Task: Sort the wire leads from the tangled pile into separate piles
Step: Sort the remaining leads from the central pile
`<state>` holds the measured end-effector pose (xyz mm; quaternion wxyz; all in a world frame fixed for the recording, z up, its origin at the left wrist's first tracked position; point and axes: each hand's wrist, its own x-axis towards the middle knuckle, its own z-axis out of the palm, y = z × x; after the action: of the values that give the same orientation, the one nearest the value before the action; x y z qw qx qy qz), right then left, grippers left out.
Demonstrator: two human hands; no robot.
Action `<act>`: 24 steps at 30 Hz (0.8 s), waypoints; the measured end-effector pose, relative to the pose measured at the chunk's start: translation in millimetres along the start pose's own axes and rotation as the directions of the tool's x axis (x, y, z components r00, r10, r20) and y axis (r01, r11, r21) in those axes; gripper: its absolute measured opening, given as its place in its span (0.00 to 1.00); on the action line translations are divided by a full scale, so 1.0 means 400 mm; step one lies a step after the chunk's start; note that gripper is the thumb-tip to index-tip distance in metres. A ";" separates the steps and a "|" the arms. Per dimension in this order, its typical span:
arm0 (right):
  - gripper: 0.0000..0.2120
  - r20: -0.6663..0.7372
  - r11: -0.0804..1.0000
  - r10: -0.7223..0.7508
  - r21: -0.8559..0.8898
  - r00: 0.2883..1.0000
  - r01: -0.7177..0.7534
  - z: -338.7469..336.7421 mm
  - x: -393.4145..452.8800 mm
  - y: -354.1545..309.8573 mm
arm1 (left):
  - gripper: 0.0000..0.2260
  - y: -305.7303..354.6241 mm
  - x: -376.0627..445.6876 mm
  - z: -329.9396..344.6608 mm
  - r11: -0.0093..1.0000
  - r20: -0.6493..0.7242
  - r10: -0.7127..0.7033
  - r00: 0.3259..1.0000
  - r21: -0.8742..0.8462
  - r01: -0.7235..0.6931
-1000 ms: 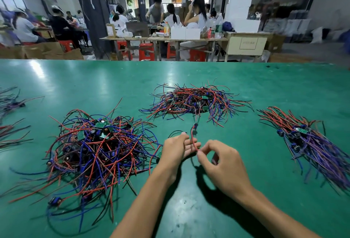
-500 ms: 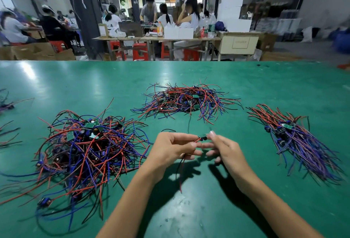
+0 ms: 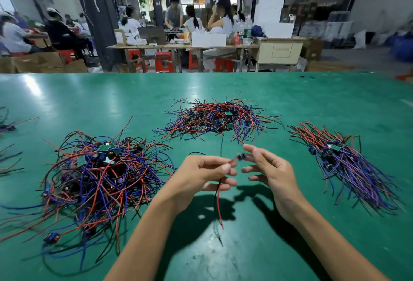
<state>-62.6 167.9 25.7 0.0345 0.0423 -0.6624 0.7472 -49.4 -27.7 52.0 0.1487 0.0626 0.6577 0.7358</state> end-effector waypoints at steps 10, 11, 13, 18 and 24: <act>0.10 0.033 0.984 0.177 0.017 0.984 -0.177 0.006 0.006 0.015 | 0.10 0.069 -0.009 -0.105 0.318 -0.364 0.186 0.913 -0.856 -0.406; 0.10 0.030 0.983 0.185 -0.023 0.982 -0.185 0.008 0.006 0.021 | 0.12 0.068 -0.014 -0.118 0.187 -0.366 0.212 0.906 -0.895 -0.405; 0.09 0.026 0.975 0.186 -0.129 0.982 -0.181 0.013 0.006 0.036 | 0.15 0.065 -0.026 -0.139 -0.056 -0.318 0.286 0.904 -0.947 -0.315; 0.07 -0.022 0.873 0.111 -0.476 0.994 -0.108 0.044 0.050 0.050 | 0.17 0.070 -0.024 -0.140 -0.046 -0.341 0.243 0.908 -0.939 -0.340; 0.10 -0.087 0.899 0.240 -0.355 0.967 -0.255 0.126 0.247 0.034 | 0.13 0.056 -0.001 -0.091 0.397 -0.305 0.181 0.935 -0.847 -0.353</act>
<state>-161.2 115.7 28.8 -0.0397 -0.0646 -0.7883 0.6106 -62.4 -64.6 69.6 -0.0155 0.0191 0.1628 0.9864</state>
